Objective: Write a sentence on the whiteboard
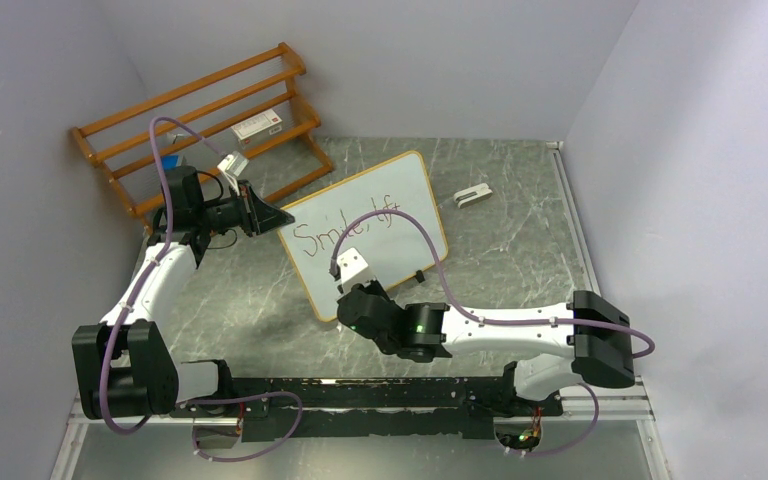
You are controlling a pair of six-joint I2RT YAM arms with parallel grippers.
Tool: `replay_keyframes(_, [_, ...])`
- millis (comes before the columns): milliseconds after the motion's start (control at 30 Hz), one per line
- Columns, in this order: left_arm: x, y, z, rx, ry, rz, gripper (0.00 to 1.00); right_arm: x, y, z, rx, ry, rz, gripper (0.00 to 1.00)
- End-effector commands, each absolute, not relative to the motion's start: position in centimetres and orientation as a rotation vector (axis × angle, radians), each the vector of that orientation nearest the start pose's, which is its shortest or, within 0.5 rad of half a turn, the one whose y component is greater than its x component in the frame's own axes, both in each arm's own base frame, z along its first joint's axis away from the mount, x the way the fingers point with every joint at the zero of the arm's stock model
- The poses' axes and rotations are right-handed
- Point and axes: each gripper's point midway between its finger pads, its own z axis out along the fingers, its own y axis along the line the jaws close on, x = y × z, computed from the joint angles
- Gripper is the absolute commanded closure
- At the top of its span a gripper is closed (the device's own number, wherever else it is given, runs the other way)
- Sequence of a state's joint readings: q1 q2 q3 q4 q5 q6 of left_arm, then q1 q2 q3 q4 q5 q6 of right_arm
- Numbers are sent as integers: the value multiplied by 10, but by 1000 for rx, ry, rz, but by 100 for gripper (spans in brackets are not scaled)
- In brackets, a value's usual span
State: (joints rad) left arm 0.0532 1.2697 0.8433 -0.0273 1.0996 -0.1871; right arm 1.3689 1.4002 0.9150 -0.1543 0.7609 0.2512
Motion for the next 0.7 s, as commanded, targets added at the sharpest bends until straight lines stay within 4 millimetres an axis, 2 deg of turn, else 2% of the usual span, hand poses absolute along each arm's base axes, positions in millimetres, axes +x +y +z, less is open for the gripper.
replay_keyframes(0, [325, -127, 181, 400, 1992, -1011, 95, 190, 337, 167, -653, 1876, 183, 100])
replay_keyframes(667, [326, -127, 181, 401, 1993, -1008, 95, 182, 339, 153, -718, 1919, 197, 100])
